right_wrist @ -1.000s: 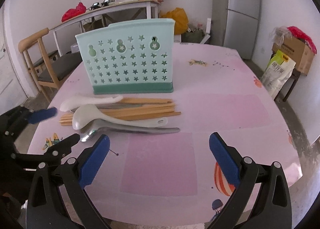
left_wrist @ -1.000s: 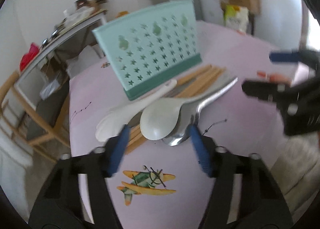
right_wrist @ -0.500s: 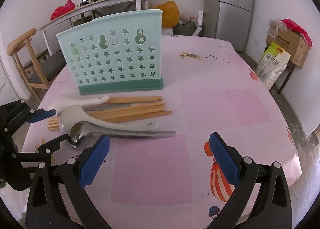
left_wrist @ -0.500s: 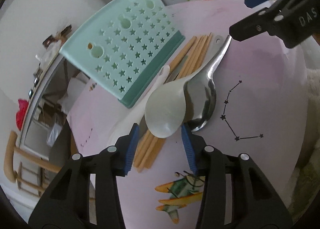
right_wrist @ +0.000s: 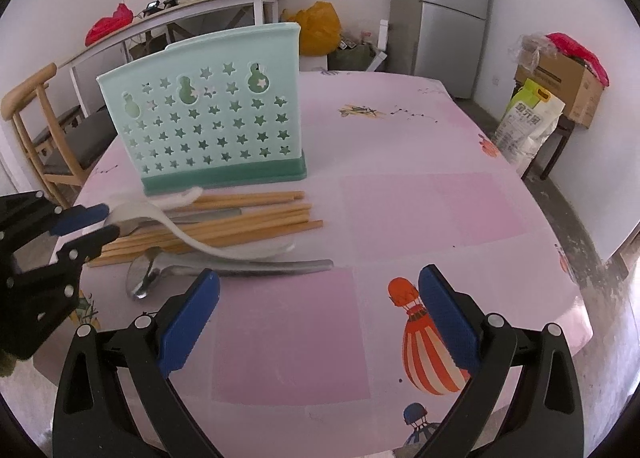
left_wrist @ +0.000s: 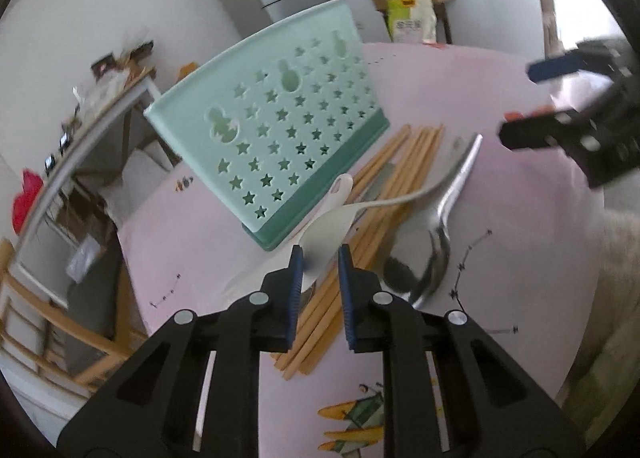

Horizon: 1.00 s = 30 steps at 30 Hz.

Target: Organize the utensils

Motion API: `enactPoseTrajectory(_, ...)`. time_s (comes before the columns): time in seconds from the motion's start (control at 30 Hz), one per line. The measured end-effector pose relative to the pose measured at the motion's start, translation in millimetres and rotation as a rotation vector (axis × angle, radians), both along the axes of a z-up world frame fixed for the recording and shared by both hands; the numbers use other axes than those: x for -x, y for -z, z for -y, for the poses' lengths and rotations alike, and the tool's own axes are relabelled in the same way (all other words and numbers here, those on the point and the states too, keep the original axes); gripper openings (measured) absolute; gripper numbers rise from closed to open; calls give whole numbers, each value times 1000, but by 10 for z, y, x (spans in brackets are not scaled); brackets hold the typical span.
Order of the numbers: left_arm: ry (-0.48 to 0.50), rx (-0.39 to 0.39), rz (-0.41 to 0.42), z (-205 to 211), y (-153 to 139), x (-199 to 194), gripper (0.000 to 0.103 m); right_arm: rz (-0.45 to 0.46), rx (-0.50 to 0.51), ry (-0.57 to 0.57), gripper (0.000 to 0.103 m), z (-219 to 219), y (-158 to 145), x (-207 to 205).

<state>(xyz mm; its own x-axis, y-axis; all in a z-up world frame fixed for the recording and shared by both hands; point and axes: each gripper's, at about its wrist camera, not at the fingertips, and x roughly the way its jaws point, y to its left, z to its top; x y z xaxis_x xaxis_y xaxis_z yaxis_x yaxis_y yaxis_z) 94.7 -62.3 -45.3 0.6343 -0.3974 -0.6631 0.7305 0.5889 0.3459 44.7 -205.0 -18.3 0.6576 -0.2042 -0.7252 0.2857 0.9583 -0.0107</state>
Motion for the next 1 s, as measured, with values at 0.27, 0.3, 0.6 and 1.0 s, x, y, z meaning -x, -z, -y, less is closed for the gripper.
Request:
enactPoseTrajectory(0.27, -74, 183, -87, -114, -85, -229, 13, 64, 45, -43, 97, -182, -91, 166)
enactPoseTrajectory(0.3, -87, 212, -93, -134, -103, -246, 10, 73, 52, -53, 97, -206, -100, 184)
enactPoseTrajectory(0.6, -173, 410, -177, -289, -261, -335, 0, 101, 88, -122, 97, -439, -144, 257)
enactPoseTrajectory(1.0, -235, 453, -200, -544, -369, -240, 0, 115, 118, -179, 86, -572, -187, 320)
